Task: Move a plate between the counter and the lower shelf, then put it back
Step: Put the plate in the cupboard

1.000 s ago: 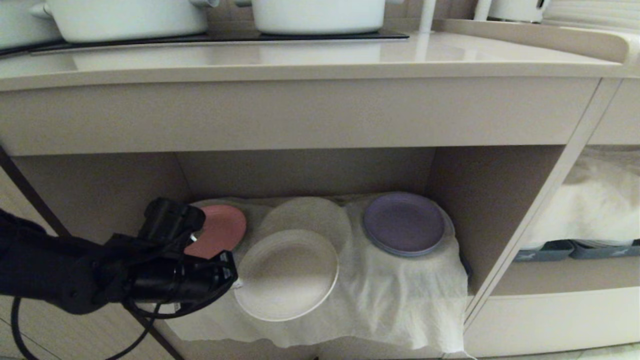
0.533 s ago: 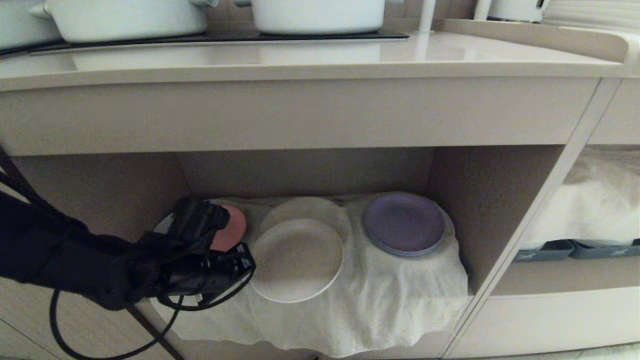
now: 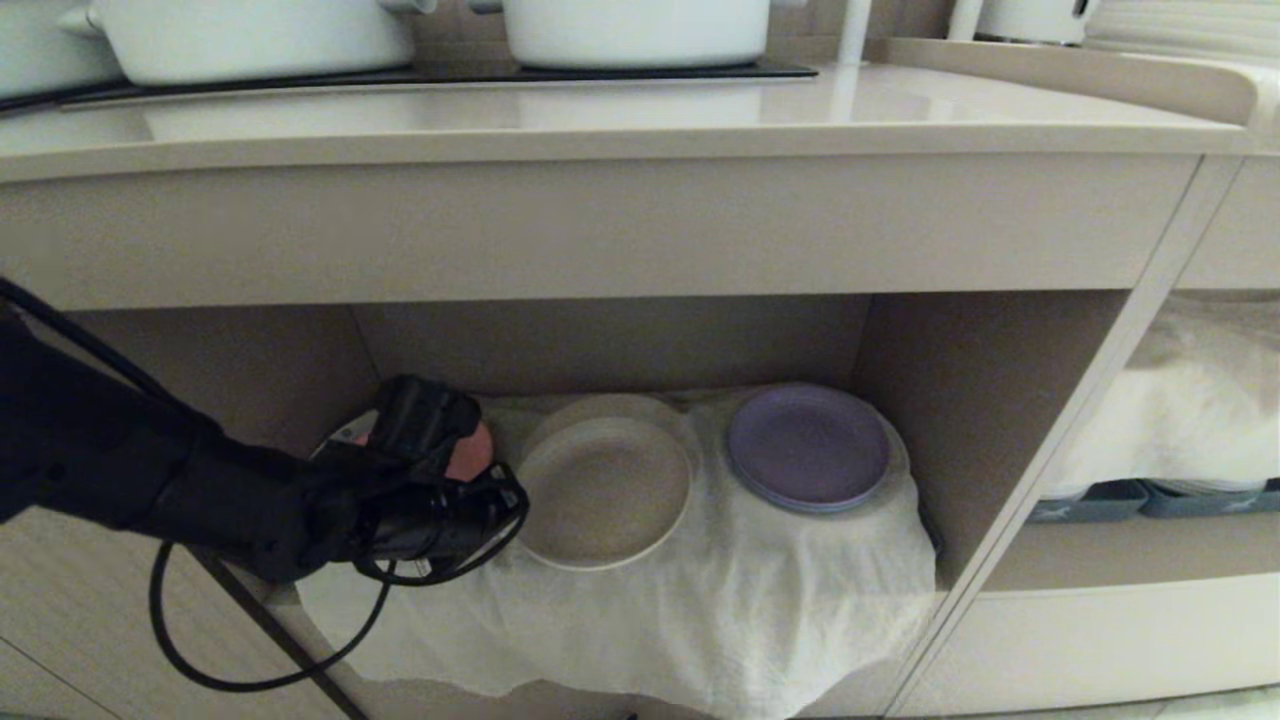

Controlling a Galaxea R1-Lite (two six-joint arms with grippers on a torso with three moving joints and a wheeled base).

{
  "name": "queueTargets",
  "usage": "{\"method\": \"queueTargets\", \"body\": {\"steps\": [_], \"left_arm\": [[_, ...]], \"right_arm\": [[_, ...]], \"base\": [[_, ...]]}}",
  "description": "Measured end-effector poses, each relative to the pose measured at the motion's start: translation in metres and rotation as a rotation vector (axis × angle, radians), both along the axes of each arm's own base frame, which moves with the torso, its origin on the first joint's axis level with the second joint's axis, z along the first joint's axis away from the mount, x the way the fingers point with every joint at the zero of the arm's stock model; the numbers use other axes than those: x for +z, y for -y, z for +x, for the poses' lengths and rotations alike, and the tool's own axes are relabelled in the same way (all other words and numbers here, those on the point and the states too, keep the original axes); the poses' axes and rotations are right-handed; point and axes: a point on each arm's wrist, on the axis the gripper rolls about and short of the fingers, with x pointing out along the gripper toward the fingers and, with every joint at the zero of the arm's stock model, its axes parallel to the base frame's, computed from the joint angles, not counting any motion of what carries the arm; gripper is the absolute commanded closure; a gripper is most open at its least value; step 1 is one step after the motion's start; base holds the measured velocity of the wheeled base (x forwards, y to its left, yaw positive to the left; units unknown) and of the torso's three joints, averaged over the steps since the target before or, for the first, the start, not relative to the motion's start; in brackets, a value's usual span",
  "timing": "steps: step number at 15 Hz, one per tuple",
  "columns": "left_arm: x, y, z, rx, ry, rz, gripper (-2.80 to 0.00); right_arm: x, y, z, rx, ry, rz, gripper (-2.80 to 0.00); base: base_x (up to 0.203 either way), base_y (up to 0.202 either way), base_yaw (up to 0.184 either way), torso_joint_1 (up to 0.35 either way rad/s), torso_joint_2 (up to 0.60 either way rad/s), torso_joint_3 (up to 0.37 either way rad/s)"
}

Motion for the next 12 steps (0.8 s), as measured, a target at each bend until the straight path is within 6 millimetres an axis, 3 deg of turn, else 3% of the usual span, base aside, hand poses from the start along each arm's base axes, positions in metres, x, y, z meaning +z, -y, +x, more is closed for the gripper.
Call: {"method": "queueTargets", "body": {"steps": [12], "left_arm": [[-0.008,0.008,0.02,-0.008,0.005,0.006,0.0]], "right_arm": [[0.0,0.0,0.0,0.0,0.0,0.0,0.0]], "base": [[0.0,0.0,0.0,0.0,0.0,0.0]]}}
